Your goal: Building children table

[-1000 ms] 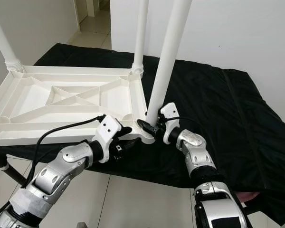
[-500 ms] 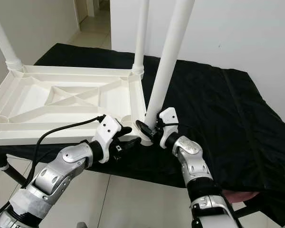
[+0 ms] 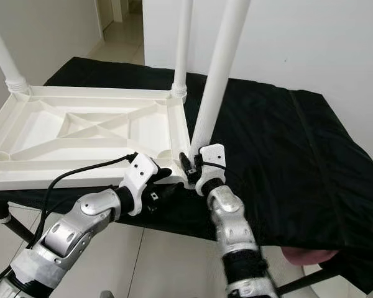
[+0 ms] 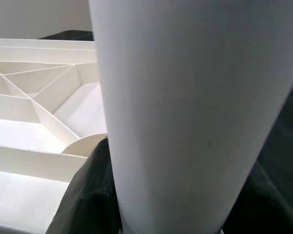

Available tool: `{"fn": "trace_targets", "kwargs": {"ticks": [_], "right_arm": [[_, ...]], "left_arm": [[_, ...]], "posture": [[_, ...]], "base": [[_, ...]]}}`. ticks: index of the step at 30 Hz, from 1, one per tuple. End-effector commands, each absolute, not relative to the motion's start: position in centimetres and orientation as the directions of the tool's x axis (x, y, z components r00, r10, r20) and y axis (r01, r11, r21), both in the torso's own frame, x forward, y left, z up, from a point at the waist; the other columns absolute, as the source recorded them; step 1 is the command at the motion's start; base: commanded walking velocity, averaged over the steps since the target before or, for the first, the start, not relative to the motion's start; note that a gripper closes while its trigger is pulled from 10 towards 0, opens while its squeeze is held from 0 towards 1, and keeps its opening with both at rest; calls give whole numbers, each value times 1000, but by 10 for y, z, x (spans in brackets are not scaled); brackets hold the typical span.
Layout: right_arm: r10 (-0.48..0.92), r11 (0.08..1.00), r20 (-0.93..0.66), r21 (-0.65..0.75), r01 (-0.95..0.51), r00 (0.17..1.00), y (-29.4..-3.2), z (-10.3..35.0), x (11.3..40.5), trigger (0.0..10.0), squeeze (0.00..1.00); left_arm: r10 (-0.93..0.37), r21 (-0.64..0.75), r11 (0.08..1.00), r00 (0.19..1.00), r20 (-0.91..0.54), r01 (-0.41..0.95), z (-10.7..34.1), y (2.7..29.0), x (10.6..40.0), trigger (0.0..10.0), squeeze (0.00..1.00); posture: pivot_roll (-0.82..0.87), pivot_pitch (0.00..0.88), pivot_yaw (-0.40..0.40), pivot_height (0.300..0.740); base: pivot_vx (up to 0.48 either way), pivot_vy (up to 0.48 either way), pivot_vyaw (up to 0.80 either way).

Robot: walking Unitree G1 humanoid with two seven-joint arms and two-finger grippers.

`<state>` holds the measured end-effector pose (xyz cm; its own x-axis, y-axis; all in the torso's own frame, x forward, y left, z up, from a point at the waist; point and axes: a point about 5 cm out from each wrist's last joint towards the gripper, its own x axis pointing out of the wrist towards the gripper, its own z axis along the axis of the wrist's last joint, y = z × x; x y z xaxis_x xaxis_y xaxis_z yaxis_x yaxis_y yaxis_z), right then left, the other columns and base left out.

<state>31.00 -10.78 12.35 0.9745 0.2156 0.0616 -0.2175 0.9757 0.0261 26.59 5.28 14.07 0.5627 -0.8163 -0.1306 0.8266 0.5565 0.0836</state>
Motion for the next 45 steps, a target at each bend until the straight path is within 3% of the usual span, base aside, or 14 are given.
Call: {"fn": "trace_targets", "kwargs": {"ticks": [1, 5, 15, 16, 17, 18, 30, 32, 33, 35, 36, 41, 42, 45], "right_arm": [[51, 999, -4, 20, -51, 999, -117, 111, 307, 10000, 0], [-25, 1000, -15, 18, 26, 1000, -116, 109, 305, 10000, 0], [-27, 999, -22, 35, 28, 999, -115, 110, 303, 10000, 0], [-27, 999, -26, 43, 28, 999, -114, 110, 302, 10000, 816], [-27, 999, -26, 43, 28, 999, -114, 110, 302, 10000, 816], [-21, 998, -29, 56, 23, 999, -112, 111, 301, 10000, 1000], [26, 997, 54, 77, -30, 998, -115, 125, 303, 10000, 1000], [87, 993, 79, 67, -92, 993, -119, 128, 304, 10000, 1000], [114, 991, 81, 62, -119, 990, -120, 128, 304, 10000, 714], [155, 985, 80, 60, -160, 985, -122, 127, 304, 10000, 714], [227, 972, 80, 49, -231, 971, -125, 126, 304, 10000, 0], [318, 946, 72, 35, -321, 945, -128, 125, 303, 10000, 0], [418, 908, 54, -51, -416, 907, -132, 122, 307, 10000, 0], [446, 894, 48, -77, -441, 894, -134, 121, 309, 10000, 0]], "left_arm": [[-868, 74, 469, 475, -145, 880, 140, 48, 259, 10000, 0], [-869, 75, 468, 474, -144, 881, 140, 47, 259, 10000, 0], [-871, 77, 464, 470, -144, 882, 140, 46, 259, 10000, 0], [-870, 76, 465, 471, -144, 882, 140, 47, 259, 10000, 0], [-870, 76, 465, 471, -144, 882, 140, 47, 259, 10000, 0], [-870, 77, 465, 471, -144, 882, 140, 47, 259, 10000, 0], [-871, 78, 466, 472, -137, 882, 140, 43, 260, 10000, 0], [-871, 80, 466, 472, -133, 881, 141, 42, 261, 10000, 0], [-871, 81, 466, 473, -132, 881, 141, 42, 262, 10000, 0], [-871, 82, 466, 473, -131, 881, 141, 42, 262, 10000, 0], [-872, 82, 465, 472, -130, 881, 141, 42, 262, 10000, 0], [-873, 83, 463, 471, -130, 882, 142, 42, 262, 10000, 0], [-876, 85, 455, 463, -133, 886, 142, 43, 263, 10000, 0], [-878, 86, 452, 460, -135, 888, 142, 43, 263, 10000, 0]], "posture": [[-48, 0, -48, 740], [-44, 0, -53, 740], [-45, 0, -55, 740], [-46, 0, -55, 740], [-46, 0, -55, 740], [-46, 0, -55, 740], [-52, 0, -70, 740], [-55, 0, -70, 740], [-55, 0, -70, 740], [-56, 0, -69, 740], [-58, 0, -66, 740], [-61, 0, -60, 740], [-66, 0, -47, 740], [-67, 0, -41, 740]], "base": [[0, 0, 0], [0, 0, 0], [0, 0, 0], [0, 0, 0], [0, 0, 0], [0, 0, 0], [0, 0, 0], [0, 0, 0], [0, 0, 0], [0, 0, 0], [0, 0, 0], [0, 0, 0], [0, 0, 0], [0, 0, 0]]}}
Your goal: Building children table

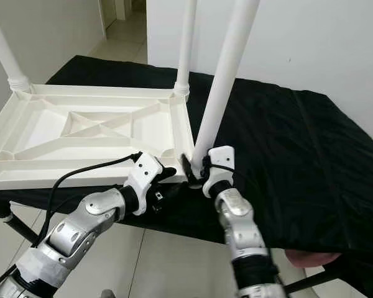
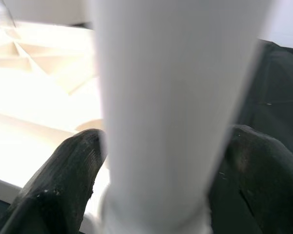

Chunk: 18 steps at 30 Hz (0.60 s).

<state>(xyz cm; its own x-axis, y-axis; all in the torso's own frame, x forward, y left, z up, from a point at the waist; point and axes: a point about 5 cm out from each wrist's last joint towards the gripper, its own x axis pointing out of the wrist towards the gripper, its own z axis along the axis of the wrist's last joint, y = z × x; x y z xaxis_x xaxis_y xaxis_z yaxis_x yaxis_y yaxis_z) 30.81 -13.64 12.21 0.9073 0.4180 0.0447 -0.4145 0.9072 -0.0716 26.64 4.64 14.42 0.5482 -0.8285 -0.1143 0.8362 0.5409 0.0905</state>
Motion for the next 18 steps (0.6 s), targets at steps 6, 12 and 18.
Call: {"fn": "trace_targets", "kwargs": {"ticks": [6, 12, 18], "right_arm": [[541, 838, 40, -118, -533, 840, -132, 123, 316, 10000, 0], [634, 770, 43, -123, -626, 772, -127, 124, 318, 10000, 0], [652, 754, 38, -127, -644, 757, -128, 123, 320, 10000, 0]], "left_arm": [[-883, 100, 432, 443, -153, 896, 144, 47, 263, 10000, 0], [-886, 114, 418, 432, -171, 901, 146, 53, 266, 10000, 0], [-885, 115, 419, 433, -171, 901, 146, 52, 267, 10000, 0]], "posture": [[-48, 0, -4, 740], [-38, 0, 12, 740], [-42, 0, 17, 740]], "base": [[0, 0, 0], [0, 0, 0], [0, 0, 0]]}}
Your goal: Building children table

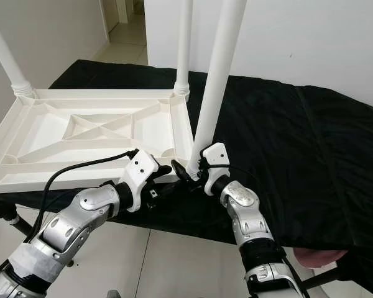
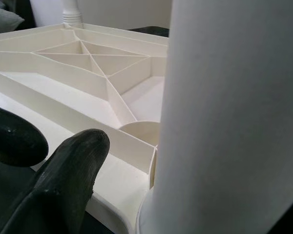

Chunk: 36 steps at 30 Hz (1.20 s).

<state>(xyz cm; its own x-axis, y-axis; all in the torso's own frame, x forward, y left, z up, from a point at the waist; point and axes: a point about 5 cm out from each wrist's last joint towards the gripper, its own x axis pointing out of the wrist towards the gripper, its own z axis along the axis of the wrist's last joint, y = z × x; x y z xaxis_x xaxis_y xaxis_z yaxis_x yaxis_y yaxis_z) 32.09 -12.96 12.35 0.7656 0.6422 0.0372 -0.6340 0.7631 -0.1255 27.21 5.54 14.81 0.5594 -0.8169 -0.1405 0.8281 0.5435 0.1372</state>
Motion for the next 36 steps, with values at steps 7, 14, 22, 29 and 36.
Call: {"fn": "trace_targets", "kwargs": {"ticks": [7, 14, 22, 29, 36], "right_arm": [[656, 751, 35, -134, -647, 754, -137, 121, 329, 10000, 0], [656, 752, 54, -130, -646, 753, -136, 122, 333, 4078, 0], [662, 748, 80, -122, -652, 745, -135, 123, 335, 0, 0], [645, 762, 65, -117, -636, 761, -138, 119, 330, 4627, 0], [522, 852, 55, -68, -519, 851, -138, 116, 333, 10000, 0]], "left_arm": [[-885, 118, 423, 437, -162, 899, 150, 52, 270, 10000, 0], [-888, 115, 417, 431, -162, 902, 150, 51, 268, 10000, 0], [-890, 113, 412, 426, -164, 904, 150, 51, 268, 10000, 0], [-888, 113, 415, 429, -163, 903, 150, 50, 268, 10000, 0], [-887, 108, 422, 435, -155, 900, 150, 48, 269, 10000, 0]], "posture": [[-44, 0, 20, 740], [-50, 0, 30, 740], [-54, 0, 40, 740], [-56, 0, 36, 740], [-62, 0, 23, 740]], "base": [[0, 0, 0], [0, 0, 0], [0, 0, 0], [0, 0, 0], [0, 0, 0]]}}
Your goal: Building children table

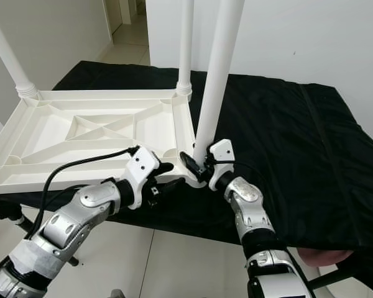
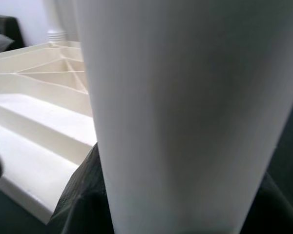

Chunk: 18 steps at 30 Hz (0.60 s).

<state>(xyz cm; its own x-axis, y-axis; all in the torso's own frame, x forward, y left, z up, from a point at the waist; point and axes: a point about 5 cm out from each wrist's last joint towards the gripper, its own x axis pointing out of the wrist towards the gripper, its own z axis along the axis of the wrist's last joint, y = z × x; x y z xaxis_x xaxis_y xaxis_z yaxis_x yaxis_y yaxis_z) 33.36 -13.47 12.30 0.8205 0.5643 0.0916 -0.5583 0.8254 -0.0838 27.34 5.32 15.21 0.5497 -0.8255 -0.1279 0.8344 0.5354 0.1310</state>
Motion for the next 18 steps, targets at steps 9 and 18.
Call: {"fn": "trace_targets", "kwargs": {"ticks": [9, 18], "right_arm": [[267, 960, 52, 80, -270, 962, -123, 118, 330, 10000, 0], [-17, 996, 20, 86, 15, 1000, -118, 118, 322, 10000, 0]], "left_arm": [[-889, 109, 430, 442, -125, 896, 155, 44, 271, 10000, 0], [-882, 112, 445, 457, -117, 888, 155, 43, 273, 10000, 0]], "posture": [[-68, 0, 3, 740], [-67, 0, -18, 740]], "base": [[0, 0, 0], [0, 0, 0]]}}
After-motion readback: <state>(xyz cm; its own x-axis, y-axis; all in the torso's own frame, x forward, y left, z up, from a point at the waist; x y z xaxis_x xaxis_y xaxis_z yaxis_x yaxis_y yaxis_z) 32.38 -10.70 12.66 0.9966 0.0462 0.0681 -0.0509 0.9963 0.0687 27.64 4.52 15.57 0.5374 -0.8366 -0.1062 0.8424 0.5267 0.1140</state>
